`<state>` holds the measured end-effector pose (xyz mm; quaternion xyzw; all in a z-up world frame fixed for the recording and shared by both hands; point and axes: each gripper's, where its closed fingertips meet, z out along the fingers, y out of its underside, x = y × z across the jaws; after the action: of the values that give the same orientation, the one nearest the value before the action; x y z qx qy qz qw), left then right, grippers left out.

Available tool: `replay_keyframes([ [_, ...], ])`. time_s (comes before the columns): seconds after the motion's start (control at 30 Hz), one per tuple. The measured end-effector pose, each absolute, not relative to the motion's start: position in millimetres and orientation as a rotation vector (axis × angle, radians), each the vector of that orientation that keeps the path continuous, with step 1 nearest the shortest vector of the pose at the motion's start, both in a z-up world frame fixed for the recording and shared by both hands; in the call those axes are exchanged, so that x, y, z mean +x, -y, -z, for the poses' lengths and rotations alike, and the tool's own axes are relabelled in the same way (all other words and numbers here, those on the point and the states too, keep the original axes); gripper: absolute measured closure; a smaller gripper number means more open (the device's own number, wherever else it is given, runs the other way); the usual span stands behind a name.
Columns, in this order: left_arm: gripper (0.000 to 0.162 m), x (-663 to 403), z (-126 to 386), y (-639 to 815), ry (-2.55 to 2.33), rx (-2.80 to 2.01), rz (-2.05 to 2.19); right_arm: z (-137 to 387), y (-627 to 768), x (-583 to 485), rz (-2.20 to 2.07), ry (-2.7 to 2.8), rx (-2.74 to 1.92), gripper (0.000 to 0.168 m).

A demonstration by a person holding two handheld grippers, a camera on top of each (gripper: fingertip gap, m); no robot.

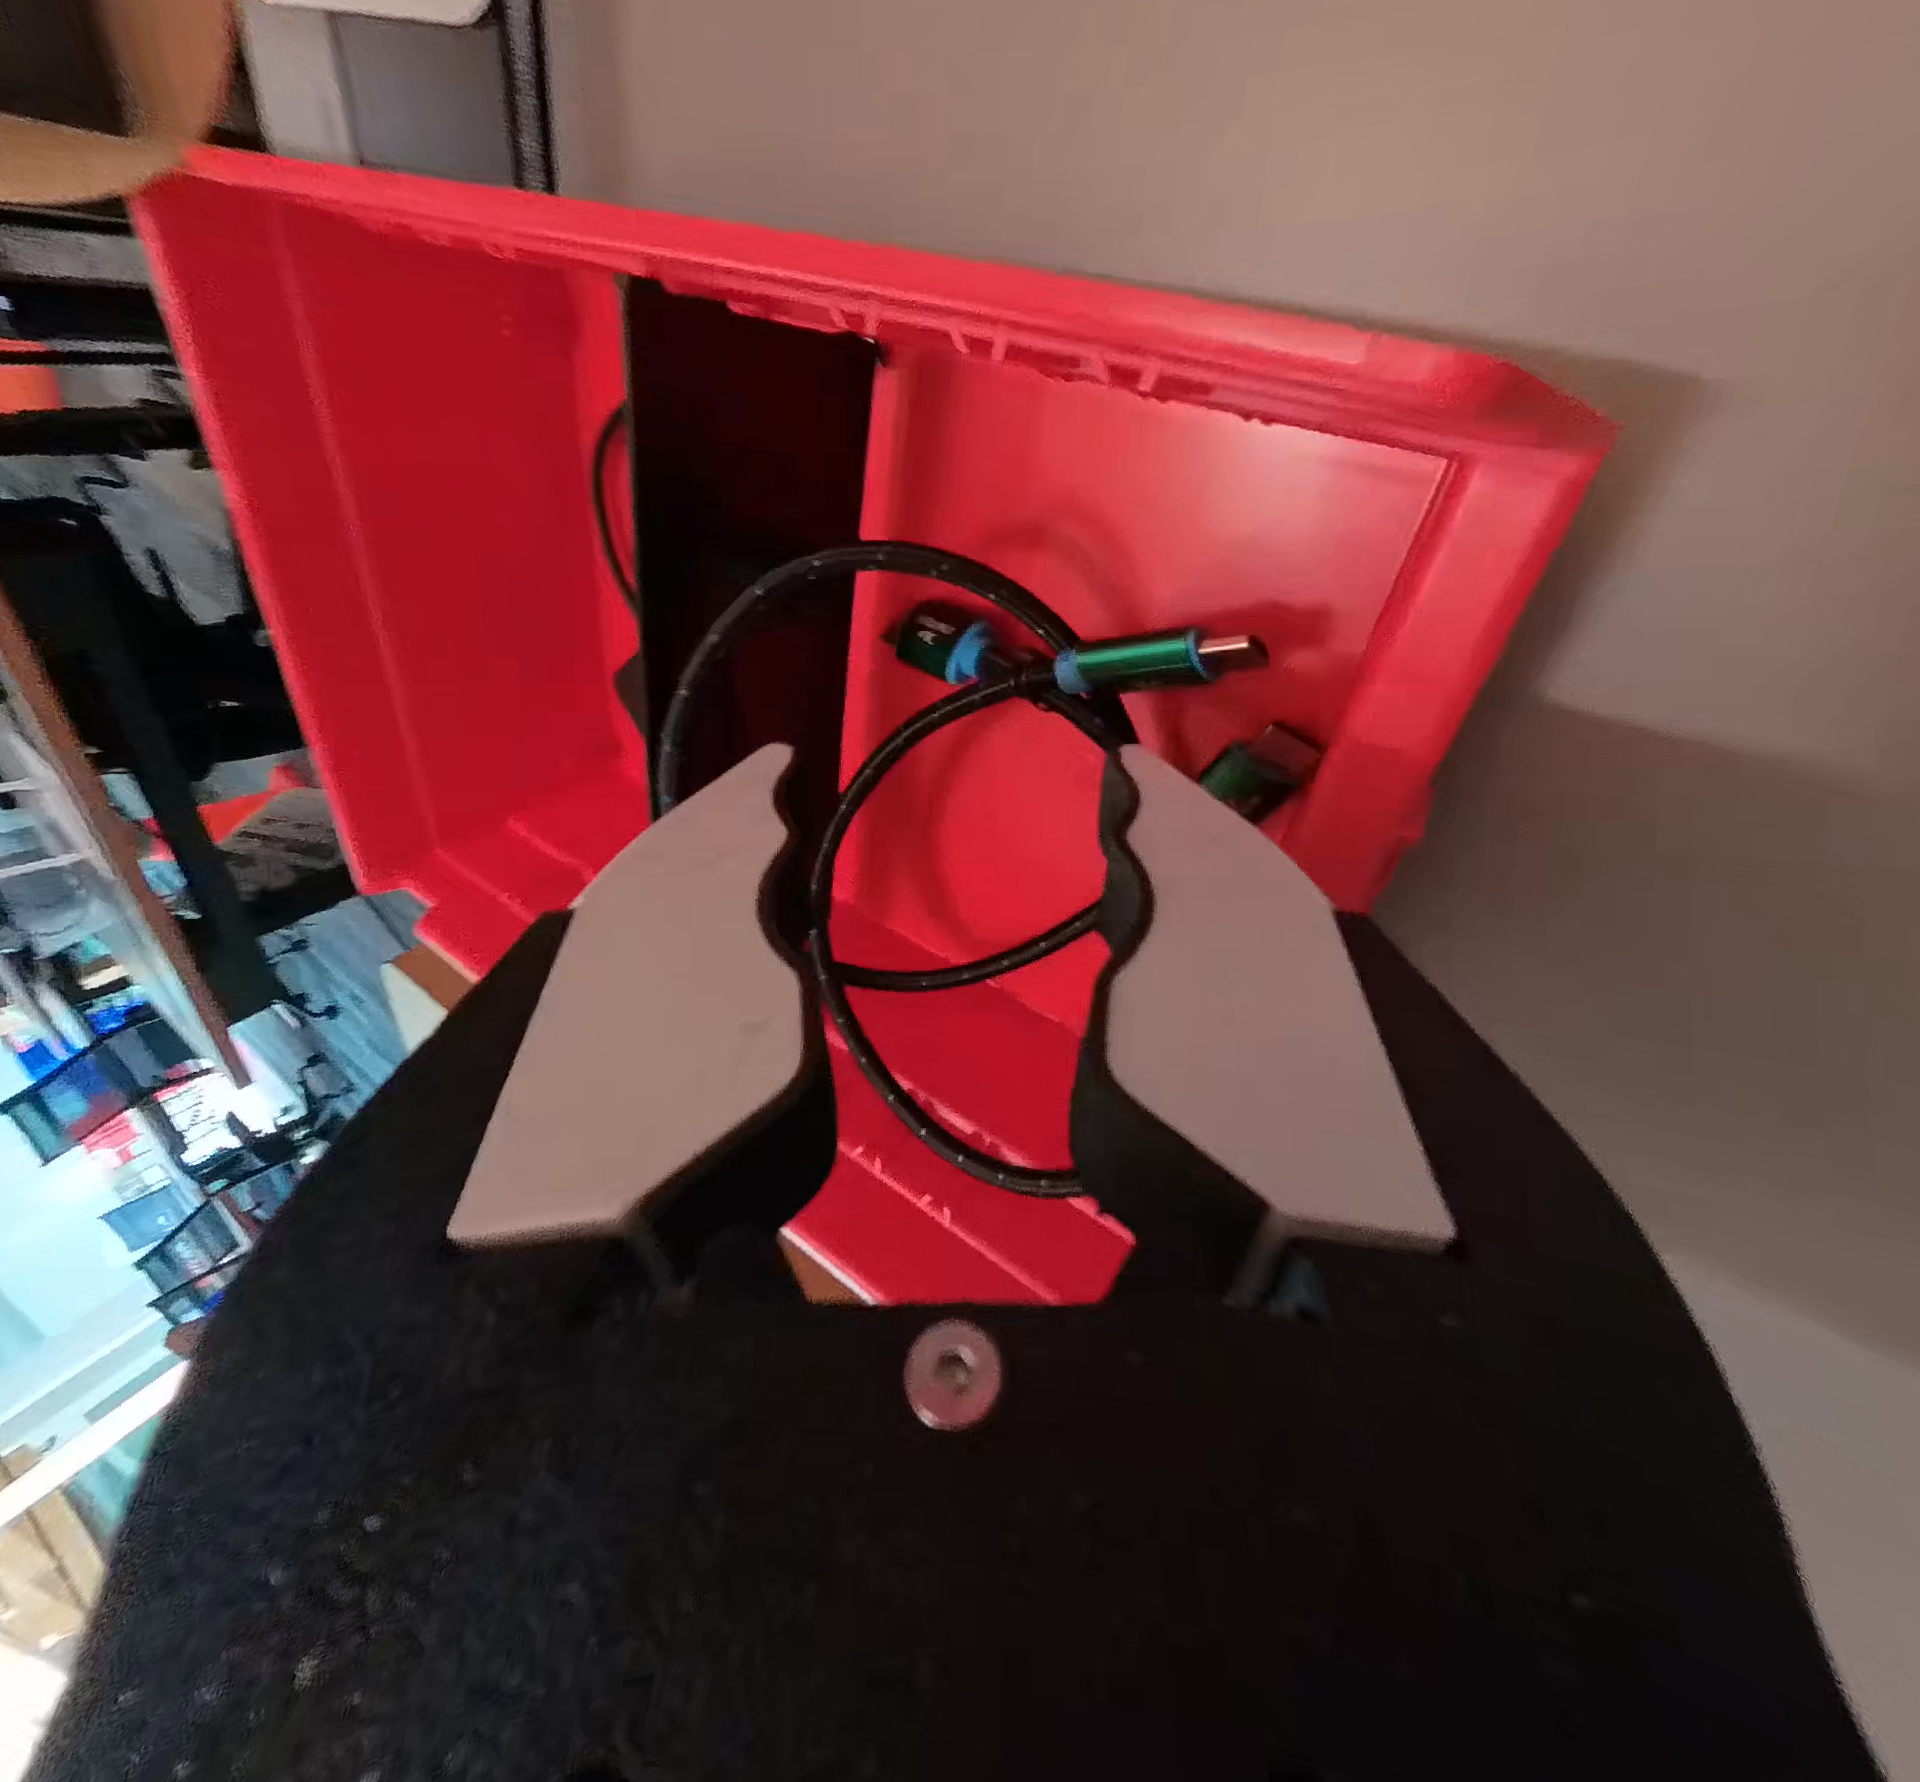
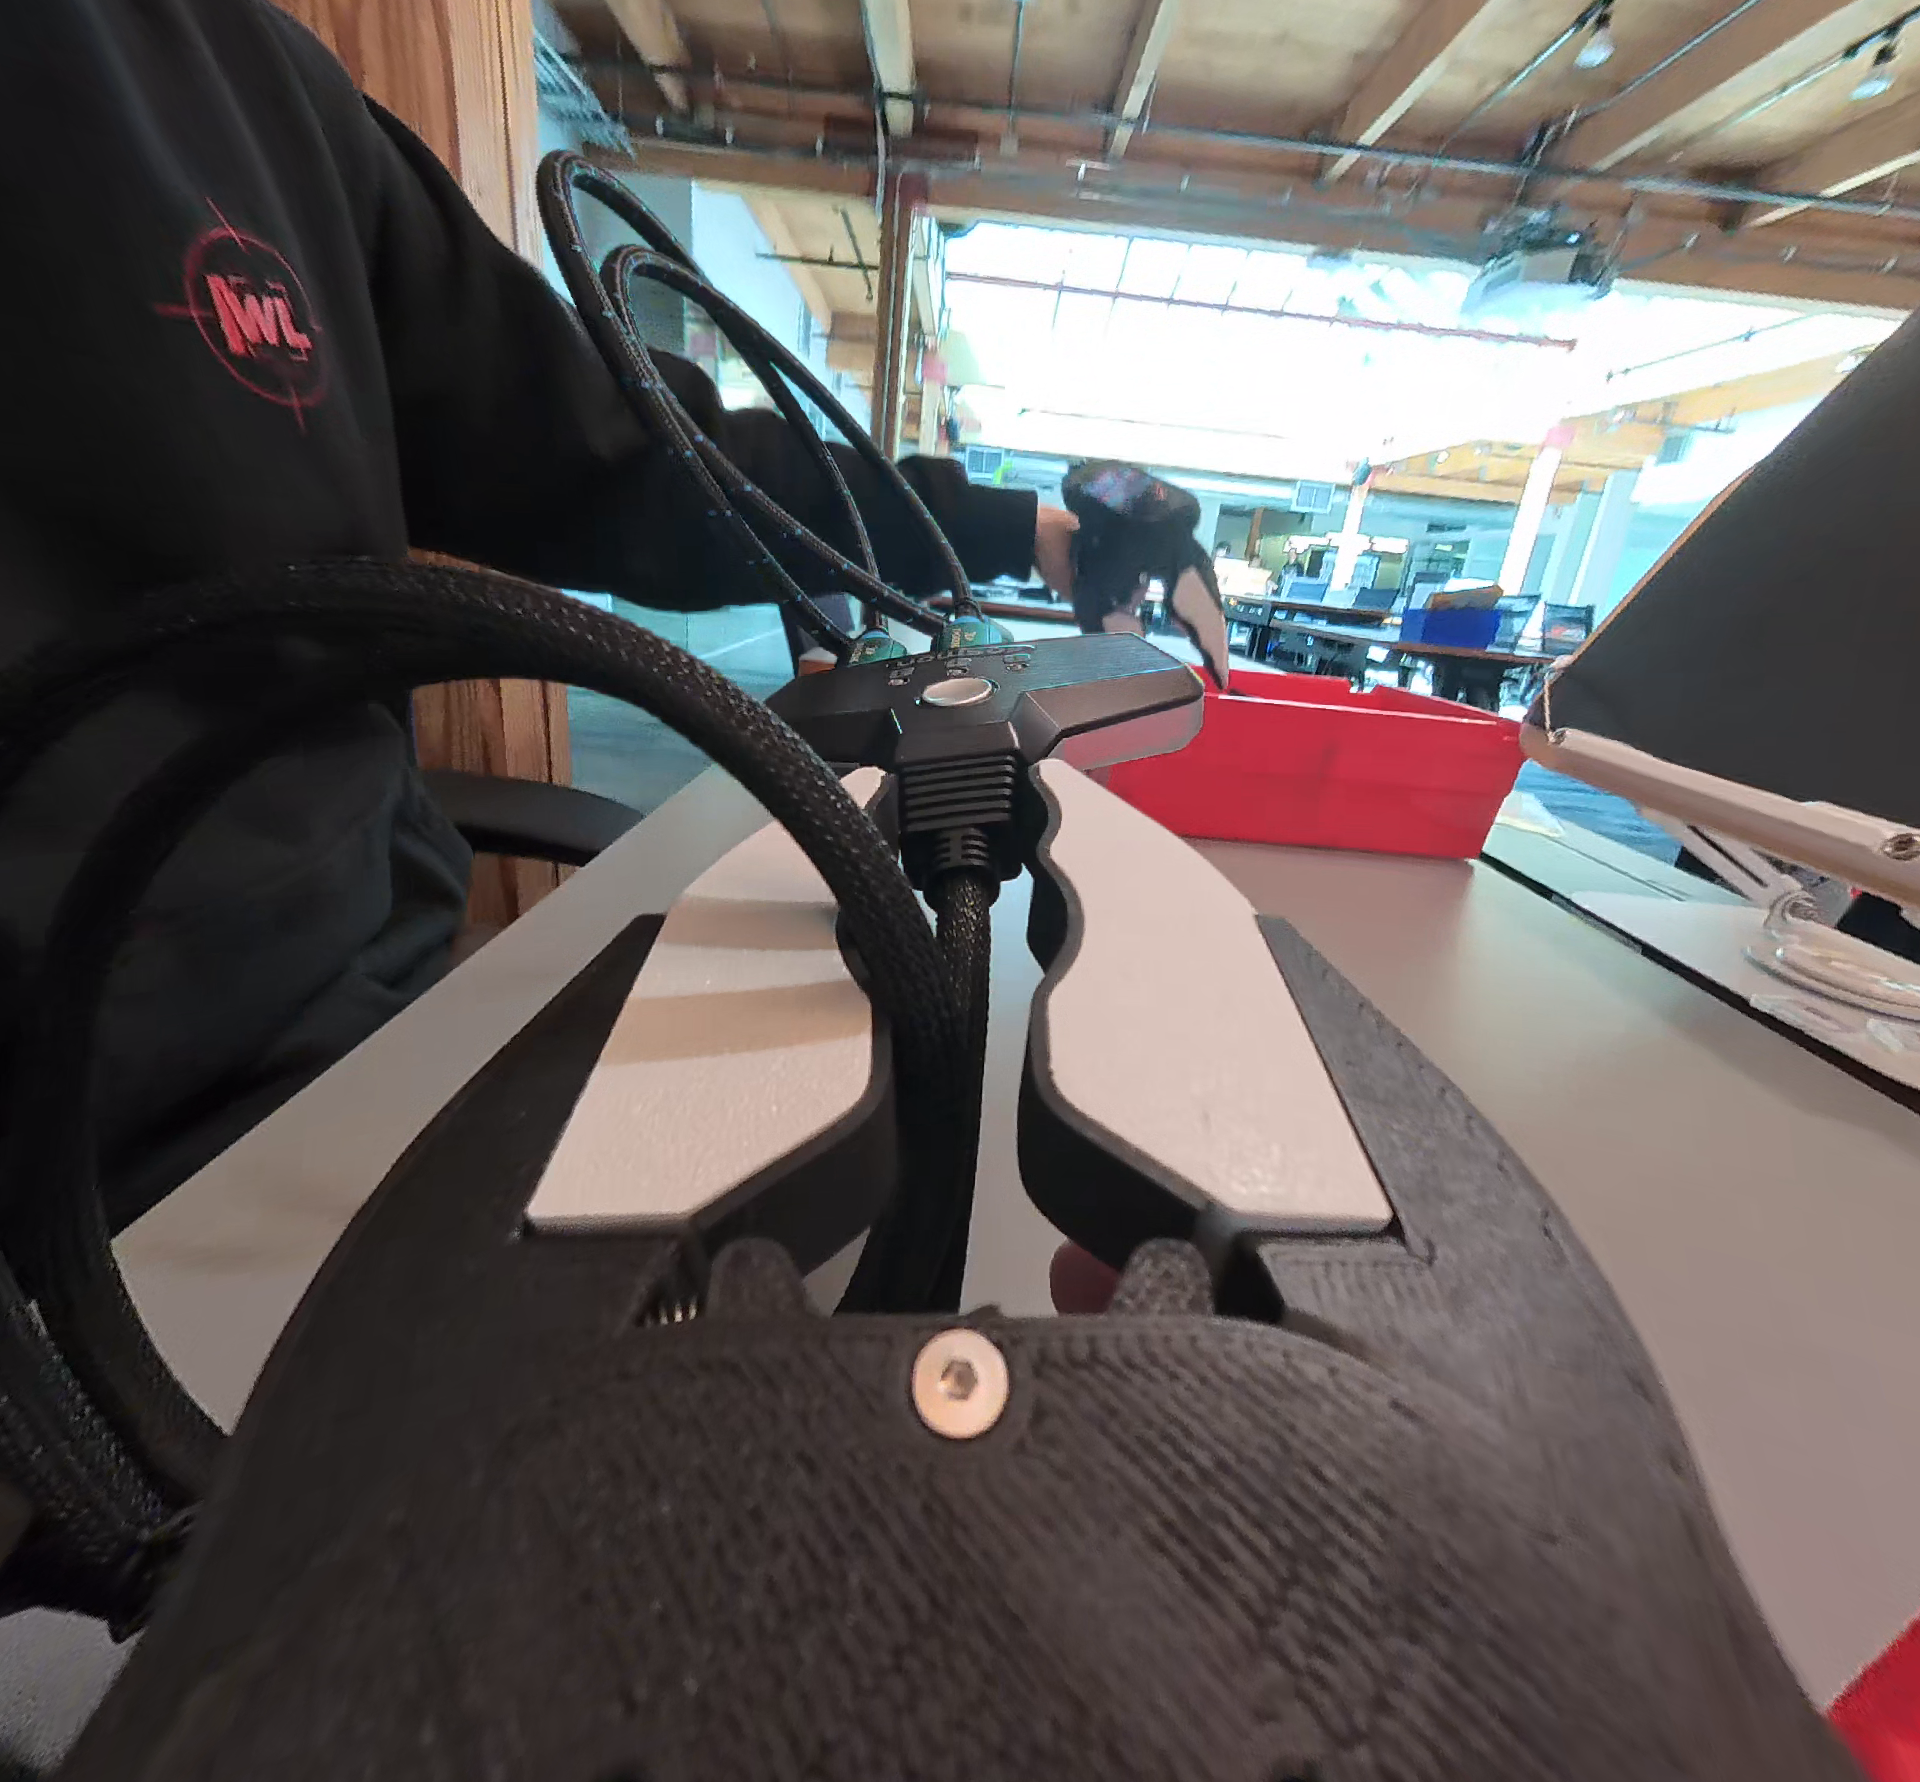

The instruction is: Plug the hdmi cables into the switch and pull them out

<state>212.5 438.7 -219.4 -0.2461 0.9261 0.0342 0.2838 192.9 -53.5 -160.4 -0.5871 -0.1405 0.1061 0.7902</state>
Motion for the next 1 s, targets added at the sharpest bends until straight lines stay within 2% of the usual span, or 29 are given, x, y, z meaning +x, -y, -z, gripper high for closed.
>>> replay_keyframes([
  [0.03, 0.105, 212.5, 224.5, -439.9, -2.501, -0.677, -0.092, 160.0, 53.9, 193.1, -0.227, 0.301, -1.26, 0.146],
  [0.2, 0.105, 208.5, 240.1, -436.8, -2.612, -0.748, -0.044, 161.5, 52.3, 191.5, -0.233, 0.312, -1.275, 0.146],
  [0.5, 0.104, 212.4, 253.2, -449.5, -2.757, -0.589, -0.295, 162.4, 52.1, 189.2, -0.25, 0.33, -1.281, 0.146],
  [0.63, 0.1, 206.6, 263.8, -453.0, -2.81, -0.834, -0.361, 162.4, 52.0, 189.1, -0.246, 0.331, -1.281, 0.146],
  [0.73, 0.106, 203.3, 268.2, -449.7, -2.775, -1.08, -0.295, 162.4, 52.4, 188.7, -0.245, 0.334, -1.279, 0.146],
  [0.8, 0.117, 204.0, 274.4, -453.0, -2.736, -1.098, -0.305, 162.5, 52.1, 189.0, -0.251, 0.333, -1.282, 0.146],
  [0.87, 0.12, 201.8, 282.7, -456.0, -2.725, -1.094, -0.331, 162.8, 51.8, 188.6, -0.261, 0.336, -1.285, 0.146],
  [0.97, 0.14, 198.7, 289.6, -453.4, -2.714, -1.191, -0.291, 163.2, 51.6, 187.7, -0.262, 0.342, -1.288, 0.146],
  [1.0, 0.142, 199.4, 290.3, -453.0, -2.697, -1.224, -0.268, 163.3, 51.6, 187.8, -0.26, 0.342, -1.288, 0.146],
])
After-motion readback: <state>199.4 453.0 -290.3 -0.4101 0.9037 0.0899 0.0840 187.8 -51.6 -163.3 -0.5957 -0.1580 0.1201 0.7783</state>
